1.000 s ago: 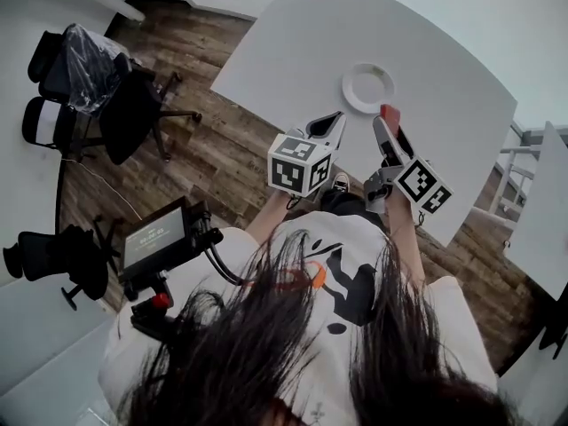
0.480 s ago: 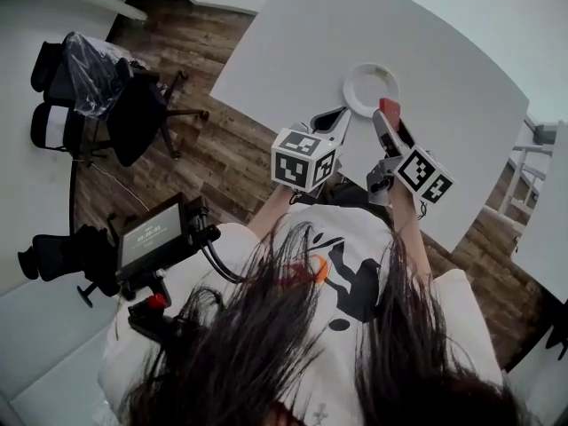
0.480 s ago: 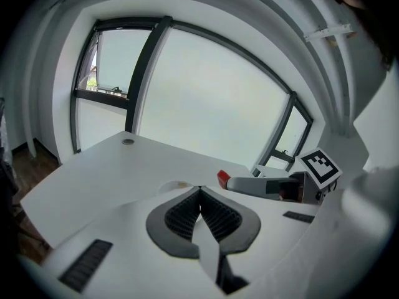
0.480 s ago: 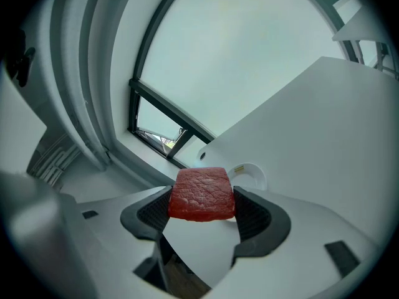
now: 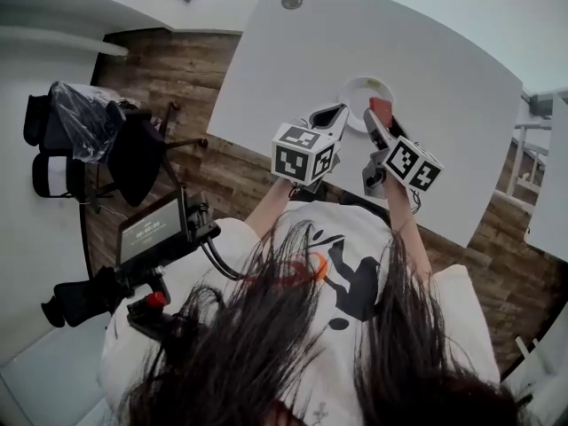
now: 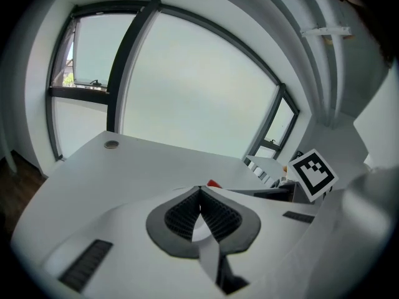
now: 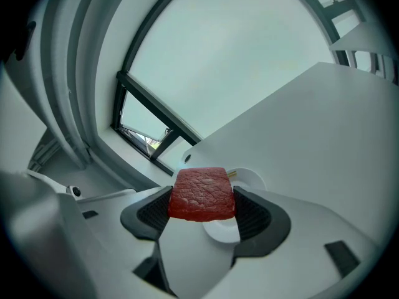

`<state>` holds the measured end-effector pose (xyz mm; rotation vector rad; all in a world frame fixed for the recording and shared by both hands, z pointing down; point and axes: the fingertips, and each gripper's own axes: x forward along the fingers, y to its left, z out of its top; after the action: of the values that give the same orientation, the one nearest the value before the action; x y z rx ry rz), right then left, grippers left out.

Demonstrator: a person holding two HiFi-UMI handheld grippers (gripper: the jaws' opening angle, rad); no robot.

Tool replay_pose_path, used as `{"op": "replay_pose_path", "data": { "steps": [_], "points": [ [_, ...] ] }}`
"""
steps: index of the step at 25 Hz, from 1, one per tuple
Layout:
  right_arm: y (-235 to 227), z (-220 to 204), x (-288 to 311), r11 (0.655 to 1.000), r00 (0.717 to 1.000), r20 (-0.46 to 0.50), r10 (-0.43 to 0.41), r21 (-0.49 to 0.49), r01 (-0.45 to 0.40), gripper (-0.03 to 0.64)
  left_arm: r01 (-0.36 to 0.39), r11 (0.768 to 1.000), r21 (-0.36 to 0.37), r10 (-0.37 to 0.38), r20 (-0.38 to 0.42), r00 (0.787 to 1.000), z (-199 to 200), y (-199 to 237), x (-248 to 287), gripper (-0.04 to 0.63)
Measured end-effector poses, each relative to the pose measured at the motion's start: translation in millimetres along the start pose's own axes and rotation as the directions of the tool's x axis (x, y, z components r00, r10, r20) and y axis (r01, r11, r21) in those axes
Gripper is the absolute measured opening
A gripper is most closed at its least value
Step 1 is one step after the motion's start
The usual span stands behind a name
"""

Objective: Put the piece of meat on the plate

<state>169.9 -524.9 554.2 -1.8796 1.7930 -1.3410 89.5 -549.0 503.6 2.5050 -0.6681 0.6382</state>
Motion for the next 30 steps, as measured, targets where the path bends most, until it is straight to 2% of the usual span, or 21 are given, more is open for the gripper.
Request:
{"op": "replay_pose_path", "data": {
  "steps": [5, 9, 19, 23, 30],
  "points": [
    [-11, -5, 41, 0.994, 0.995, -0.023, -0.099, -0.047, 0.097, 0.295, 0.063, 0.998, 0.001, -0.062, -0.058, 0.996, 8, 27, 23, 0.005],
    [-28, -15, 51, 0.977, 0.982, -0.053, -0.183, -0.119, 0.176, 0.295, 0.095, 0.995, 0.011, -0.094, -0.087, 0.992, 5, 30, 32, 0.005],
    [-50, -35, 64, 0.915, 0.943, -0.105, -0.317, -0.294, 0.275, 0.295, 0.130, 0.992, 0.006, -0.128, -0.124, 0.984, -1, 35, 39, 0.005],
    [-48, -39, 66, 0.873, 0.929, -0.108, -0.353, -0.396, 0.285, 0.295, 0.132, 0.991, 0.002, -0.131, -0.126, 0.983, -4, 39, 38, 0.005],
    [-49, -50, 65, 0.754, 0.899, -0.122, -0.421, -0.598, 0.272, 0.295, 0.124, 0.992, -0.008, -0.124, -0.124, 0.984, -4, 42, 38, 0.005]
  ]
}}
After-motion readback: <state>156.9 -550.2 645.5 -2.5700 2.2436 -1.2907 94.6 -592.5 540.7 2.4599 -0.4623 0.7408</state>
